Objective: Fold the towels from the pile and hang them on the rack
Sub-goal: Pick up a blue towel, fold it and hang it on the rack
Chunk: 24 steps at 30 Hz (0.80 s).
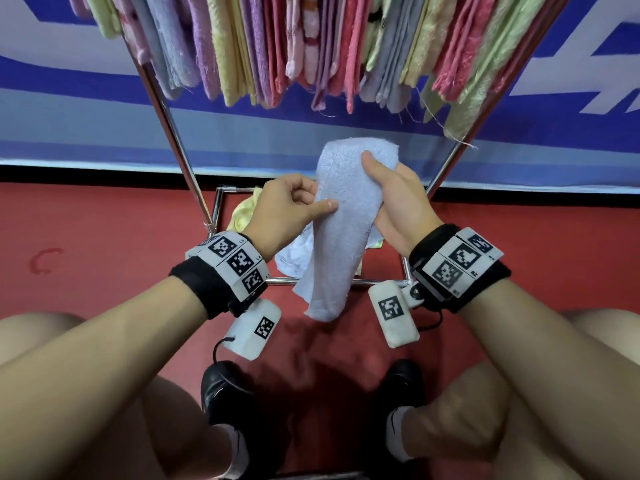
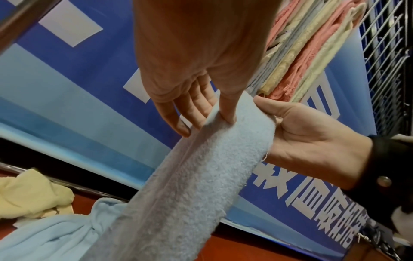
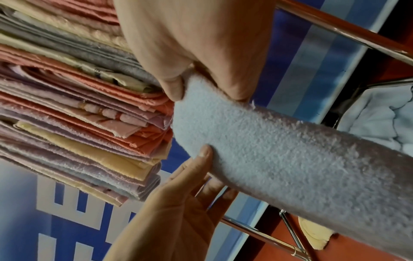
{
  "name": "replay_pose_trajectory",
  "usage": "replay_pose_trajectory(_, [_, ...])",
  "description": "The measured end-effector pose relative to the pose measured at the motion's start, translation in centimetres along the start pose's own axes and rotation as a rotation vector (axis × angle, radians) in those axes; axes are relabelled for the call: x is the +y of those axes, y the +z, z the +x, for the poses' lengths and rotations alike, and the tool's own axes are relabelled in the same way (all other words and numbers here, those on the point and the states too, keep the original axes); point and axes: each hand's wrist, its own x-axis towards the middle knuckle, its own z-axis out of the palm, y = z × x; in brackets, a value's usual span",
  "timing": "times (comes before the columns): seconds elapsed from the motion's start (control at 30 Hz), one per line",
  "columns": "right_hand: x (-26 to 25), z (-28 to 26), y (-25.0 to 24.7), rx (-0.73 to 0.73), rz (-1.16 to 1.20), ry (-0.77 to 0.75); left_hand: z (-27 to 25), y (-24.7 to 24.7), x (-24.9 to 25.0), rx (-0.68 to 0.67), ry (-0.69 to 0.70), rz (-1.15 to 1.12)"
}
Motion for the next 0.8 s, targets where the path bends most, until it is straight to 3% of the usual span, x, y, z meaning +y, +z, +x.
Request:
replay_pose_trajectory(0.2, [-0.5,0.0,-0.5,0.04,-0.058,-0.036,0.3,-0.4,0.1,0.085,0.06,-0.055])
replay_pose_trajectory(0.4, [-0.1,0.2,-0.8,0.045,-0.101,-0.068,0.5,-0.1,-0.1,-0.131,-0.034,-0.184])
replay_pose_trajectory(0.63, [-1.3,1.4,-1.9,0.059,-0.094,-0.153,0.1,-0.2,0.4,-0.297,0.023,-0.124])
replay_pose_trajectory(0.73, [-1.9,1.7,-2.0,0.064,-0.099,-0.173,-0.1,0.0,0.8,-0.398,-0.019,-0.144])
replay_pose_trajectory(0.8, [-2.0,2.0,-2.3,0.076,-0.092,-0.178,-0.2,0.3,1.0,-0.409,-0.031,-0.04])
